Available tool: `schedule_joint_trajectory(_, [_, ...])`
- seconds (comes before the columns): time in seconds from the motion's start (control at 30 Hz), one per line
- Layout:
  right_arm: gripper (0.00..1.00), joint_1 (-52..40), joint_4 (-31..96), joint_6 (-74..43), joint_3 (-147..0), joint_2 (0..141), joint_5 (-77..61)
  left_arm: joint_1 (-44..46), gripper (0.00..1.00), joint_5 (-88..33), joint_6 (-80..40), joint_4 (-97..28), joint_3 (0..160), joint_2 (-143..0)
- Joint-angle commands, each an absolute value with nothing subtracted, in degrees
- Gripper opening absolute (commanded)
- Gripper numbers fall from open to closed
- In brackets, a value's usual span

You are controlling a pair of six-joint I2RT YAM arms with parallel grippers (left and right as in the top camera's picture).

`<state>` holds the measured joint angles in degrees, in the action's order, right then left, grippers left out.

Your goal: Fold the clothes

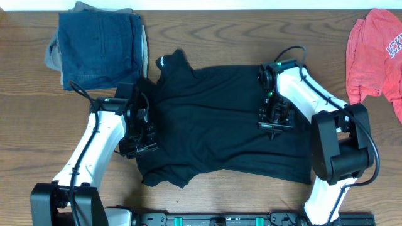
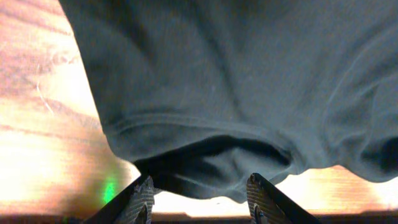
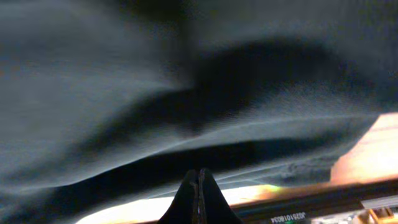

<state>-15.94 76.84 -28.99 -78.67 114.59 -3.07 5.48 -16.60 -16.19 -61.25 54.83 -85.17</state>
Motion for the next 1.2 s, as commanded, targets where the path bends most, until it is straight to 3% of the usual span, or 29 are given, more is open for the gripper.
schedule_joint_trajectory(0.0, [0.01, -16.6, 75.7, -32.0, -75.5, 111.0, -1.2, 5.5, 0.5, -17.3, -15.0, -63.0, 54.5, -85.5])
schedule_joint_trajectory(0.3, [0.03, -16.6, 72.9, -35.4, -67.2, 92.9, 2.9, 5.5, 0.5, -13.5, -15.3, -68.3, 54.5, -78.3])
schedule_joint_trajectory(0.4, [0.59, -16.5, 72.8, -35.3, -65.8, 86.4, 4.1, 5.5, 0.5, -13.3, -16.6, -70.9, 54.5, -73.2])
schedule_joint_trajectory(0.47, [0.77, -16.2, 72.9, -35.3, -65.4, 83.7, 4.1, 5.6, 0.55, -13.3, -17.7, -71.9, 54.0, -69.9])
schedule_joint_trajectory(0.6, [0.8, -16.1, 72.8, -35.4, -64.9, 81.3, 4.1, 5.6, 0.84, -15.5, -19.2, -71.4, 50.6, -65.1])
schedule_joint_trajectory(0.8, [0.8, -16.1, 71.4, -35.3, -64.7, 81.4, 4.1, 5.6, 0.89, -22.2, -20.9, -66.6, 43.5, -64.2])
schedule_joint_trajectory(0.9, [0.8, -16.1, 71.2, -35.3, -64.7, 81.4, 4.1, 5.6, 0.86, -25.5, -27.4, -63.1, 40.1, -64.4])
schedule_joint_trajectory(1.03, [0.8, -16.1, 71.2, -35.1, -64.7, 81.4, 4.1, 5.6, 0.55, -27.0, -36.2, -61.2, 37.6, -64.4])
schedule_joint_trajectory(1.17, [0.81, -16.1, 70.6, -35.1, -64.7, 81.4, 4.1, 5.6, 0.54, -27.0, -40.7, -60.2, 37.2, -64.4])
